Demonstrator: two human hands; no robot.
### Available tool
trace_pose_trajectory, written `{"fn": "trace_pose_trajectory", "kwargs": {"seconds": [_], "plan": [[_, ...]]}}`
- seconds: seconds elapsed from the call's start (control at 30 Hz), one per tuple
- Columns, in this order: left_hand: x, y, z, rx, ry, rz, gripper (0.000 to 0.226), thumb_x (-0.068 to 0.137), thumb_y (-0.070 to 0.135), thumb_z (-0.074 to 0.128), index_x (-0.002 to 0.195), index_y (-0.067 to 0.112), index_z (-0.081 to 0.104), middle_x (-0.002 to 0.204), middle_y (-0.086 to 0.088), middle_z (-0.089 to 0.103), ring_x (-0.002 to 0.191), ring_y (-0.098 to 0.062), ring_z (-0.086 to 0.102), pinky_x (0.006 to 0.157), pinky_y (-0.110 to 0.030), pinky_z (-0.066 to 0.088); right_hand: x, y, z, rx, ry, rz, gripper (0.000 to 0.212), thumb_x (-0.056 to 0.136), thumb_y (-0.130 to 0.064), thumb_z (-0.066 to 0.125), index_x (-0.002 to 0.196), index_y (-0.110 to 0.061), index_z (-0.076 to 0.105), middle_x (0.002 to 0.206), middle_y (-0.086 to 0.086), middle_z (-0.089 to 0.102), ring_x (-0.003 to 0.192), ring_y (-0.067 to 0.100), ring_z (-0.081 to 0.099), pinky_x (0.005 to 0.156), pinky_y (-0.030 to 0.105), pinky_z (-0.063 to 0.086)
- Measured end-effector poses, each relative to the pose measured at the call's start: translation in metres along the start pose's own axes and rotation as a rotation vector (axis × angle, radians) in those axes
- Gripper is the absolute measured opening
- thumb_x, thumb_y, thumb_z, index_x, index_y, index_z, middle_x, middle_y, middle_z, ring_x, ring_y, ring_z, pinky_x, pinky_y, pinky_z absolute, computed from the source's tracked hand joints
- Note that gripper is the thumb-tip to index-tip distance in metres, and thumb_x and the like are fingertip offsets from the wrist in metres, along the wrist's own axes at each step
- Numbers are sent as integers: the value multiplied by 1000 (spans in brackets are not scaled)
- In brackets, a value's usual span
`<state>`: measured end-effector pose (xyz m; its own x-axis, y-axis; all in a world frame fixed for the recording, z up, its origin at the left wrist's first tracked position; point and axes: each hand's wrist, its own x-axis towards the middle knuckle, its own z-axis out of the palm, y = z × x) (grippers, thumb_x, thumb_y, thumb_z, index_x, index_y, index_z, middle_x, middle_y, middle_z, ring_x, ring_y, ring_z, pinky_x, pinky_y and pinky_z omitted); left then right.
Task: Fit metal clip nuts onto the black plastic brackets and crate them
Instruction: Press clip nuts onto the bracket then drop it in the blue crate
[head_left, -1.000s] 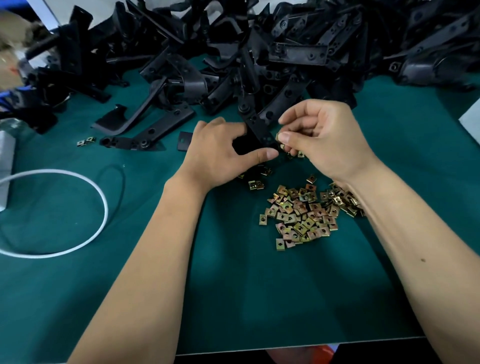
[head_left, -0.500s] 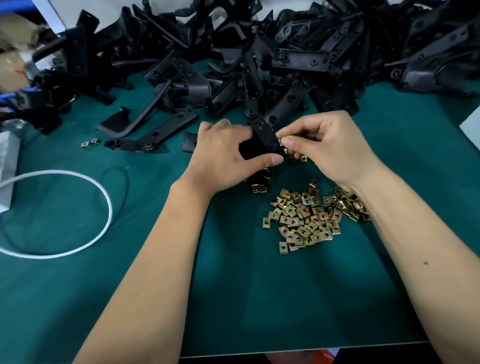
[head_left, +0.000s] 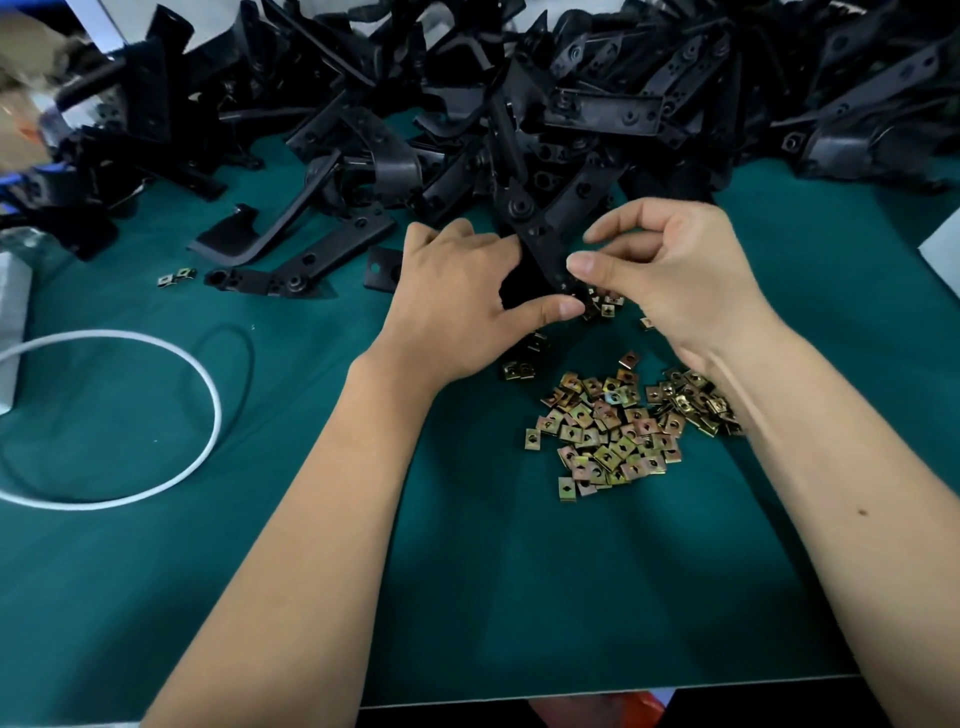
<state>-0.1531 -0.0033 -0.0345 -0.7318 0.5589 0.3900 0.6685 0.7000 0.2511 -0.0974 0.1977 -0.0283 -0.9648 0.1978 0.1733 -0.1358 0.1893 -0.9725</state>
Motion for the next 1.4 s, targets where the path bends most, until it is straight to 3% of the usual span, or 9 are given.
{"fn": "trace_pose_trajectory", "kwargs": {"seconds": [0.3, 0.43, 0.6, 0.73, 0.83, 0.97, 1.17, 1.3, 1.4], "plan": [[1, 4, 6, 119, -3, 40, 63, 82, 88, 28, 80, 26, 39, 75, 10, 48, 80, -19, 39, 82, -40, 26, 2, 4, -4, -84, -32, -32, 24, 75, -16, 91, 89, -12, 72, 72, 2, 76, 69, 11, 68, 69, 24, 56], [2, 4, 10, 104, -22, 19, 70, 81, 89, 26, 83, 23, 50, 76, 9, 53, 82, -20, 46, 85, -42, 31, 3, 4, -5, -80, -62, -6, 18, 79, -16, 88, 90, -12, 74, 73, 0, 76, 69, 8, 68, 69, 21, 55], [4, 2, 14, 101, 19, -23, 64, 84, 88, 29, 83, 27, 48, 75, 9, 52, 87, -25, 54, 86, -44, 32, 2, 4, -3, -66, 12, 6, 9, 93, -25, 77, 91, -17, 81, 79, 1, 76, 71, 10, 63, 72, 29, 52], [4, 2, 16, 140, 36, -85, 65, 85, 87, 29, 77, 24, 42, 73, 7, 49, 86, -27, 53, 87, -45, 33, 0, 7, 7, -122, 71, -24, 10, 95, -23, 73, 95, -21, 82, 83, 4, 78, 74, 5, 65, 73, 28, 54], [5, 8, 18, 194, 53, -159, 68, 85, 87, 26, 79, 21, 43, 75, 2, 55, 89, -28, 55, 88, -45, 31, -1, 9, 21, -66, 172, -4, 14, 97, -22, 68, 100, -19, 81, 83, -8, 79, 76, 0, 69, 72, 21, 54], [6, 15, 20, 235, 75, -198, 68, 86, 87, 24, 82, 22, 44, 82, -2, 66, 92, -29, 57, 88, -45, 32, -1, 10, 26, -85, 248, -10, 16, 95, -22, 68, 101, -18, 82, 83, -12, 79, 82, 4, 72, 81, 30, 60], [4, 17, 21, 256, 70, -213, 66, 88, 85, 27, 83, 21, 44, 85, -2, 68, 93, -29, 58, 88, -46, 33, -5, 6, 26, -93, 167, -62, 21, 96, -19, 68, 86, -34, 79, 81, -10, 78, 81, 6, 72, 82, 32, 61], [3, 17, 22, 241, 68, -215, 65, 90, 84, 31, 82, 21, 43, 85, -4, 68, 92, -30, 58, 86, -46, 33, -5, 4, 24, -154, 113, -75, 17, 96, -18, 69, 89, -31, 79, 81, -12, 77, 83, 4, 71, 85, 29, 60], [2, 15, 22, 205, 57, -228, 64, 90, 84, 33, 82, 21, 44, 85, -3, 67, 93, -31, 58, 87, -46, 33, -5, 2, 17, -110, 19, -23, 17, 98, -19, 66, 93, -28, 80, 92, -4, 79, 90, 10, 73, 84, 32, 60]]}}
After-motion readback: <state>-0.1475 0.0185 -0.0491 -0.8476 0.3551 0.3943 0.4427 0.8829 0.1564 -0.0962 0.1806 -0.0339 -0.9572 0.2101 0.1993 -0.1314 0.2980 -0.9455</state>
